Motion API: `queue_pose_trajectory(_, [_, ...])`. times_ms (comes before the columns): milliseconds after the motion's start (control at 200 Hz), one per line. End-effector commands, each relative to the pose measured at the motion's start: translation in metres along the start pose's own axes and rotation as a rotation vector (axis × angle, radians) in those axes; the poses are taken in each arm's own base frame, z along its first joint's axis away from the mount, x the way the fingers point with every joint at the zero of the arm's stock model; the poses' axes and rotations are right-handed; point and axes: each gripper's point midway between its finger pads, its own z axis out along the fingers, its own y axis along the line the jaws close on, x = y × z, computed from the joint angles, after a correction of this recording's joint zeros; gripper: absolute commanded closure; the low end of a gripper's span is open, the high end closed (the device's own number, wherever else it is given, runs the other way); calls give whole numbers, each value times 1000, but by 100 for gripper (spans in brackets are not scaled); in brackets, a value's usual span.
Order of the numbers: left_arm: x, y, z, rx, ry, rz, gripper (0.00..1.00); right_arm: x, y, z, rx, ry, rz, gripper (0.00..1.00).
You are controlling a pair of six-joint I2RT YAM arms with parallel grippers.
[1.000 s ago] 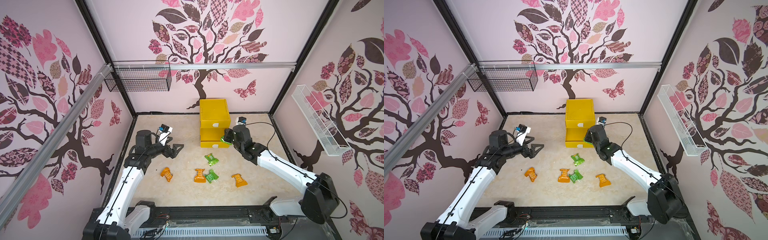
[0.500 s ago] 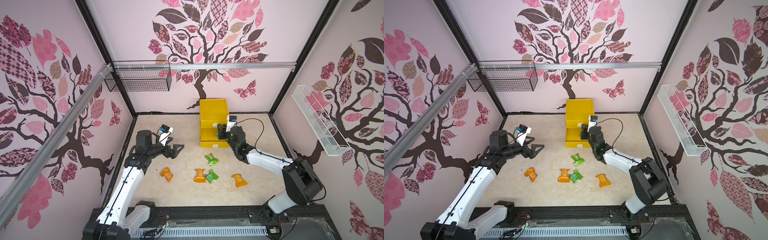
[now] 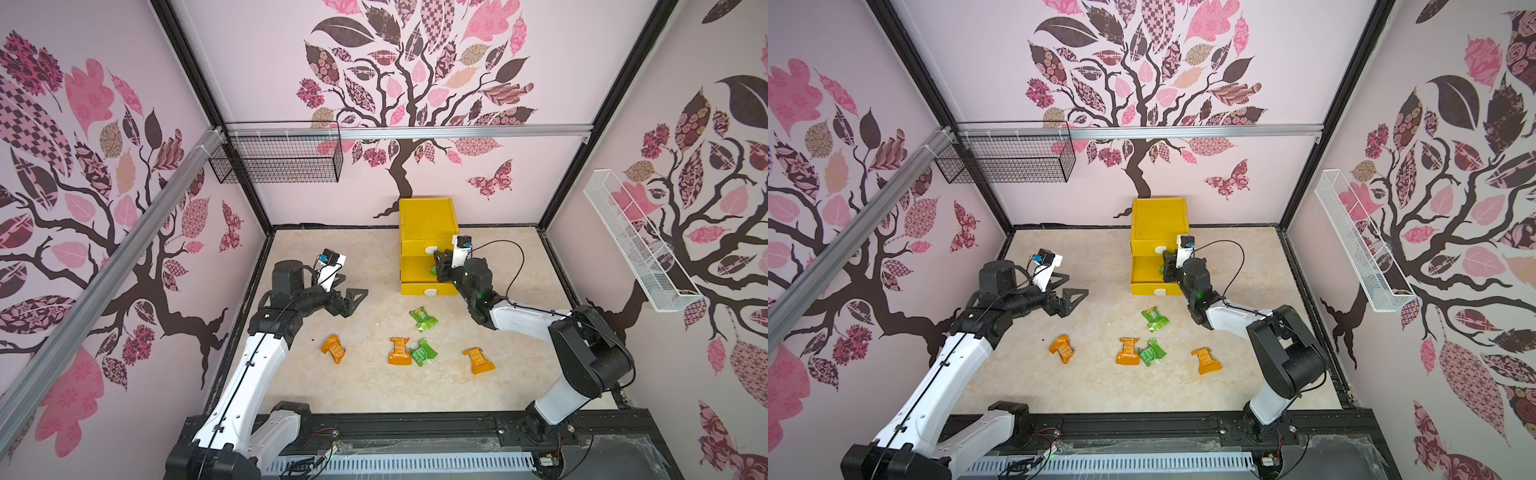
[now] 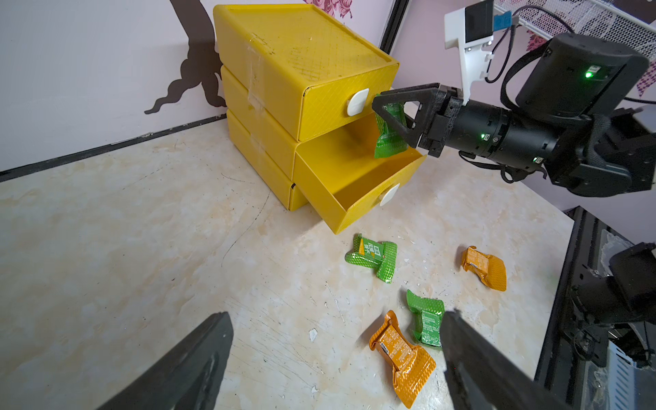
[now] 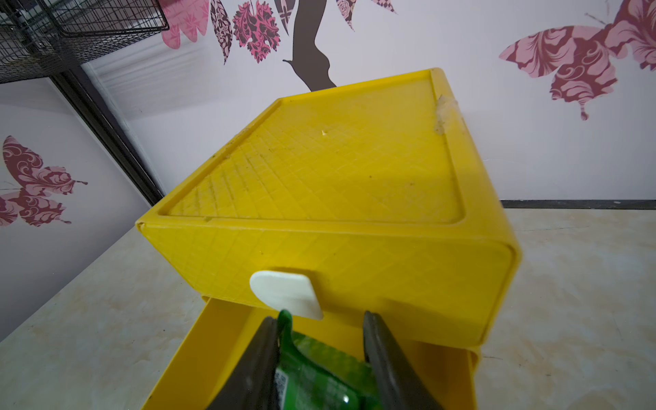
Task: Place the cookies into the drawer by color
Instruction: Place the cookie in the drawer.
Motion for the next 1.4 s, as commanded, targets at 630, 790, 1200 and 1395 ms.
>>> queue_pose_trajectory(630, [1,-5,-3,11,-6,19,3,-17,-9,-42,51,8,24,34])
queue_pose_trajectory(790, [0,-6,-4,11,-14,24,4,-20,-5,-61,43,30,12,24])
queue_pose_trajectory(1200, [2,-5,-3,11,-7,27,4,-3,30,-109,-8,155,-73,11])
queue_pose_trajectory(1395, [2,-6,-3,13,-4,26,4,20,36,-124,-30,222,-38,1])
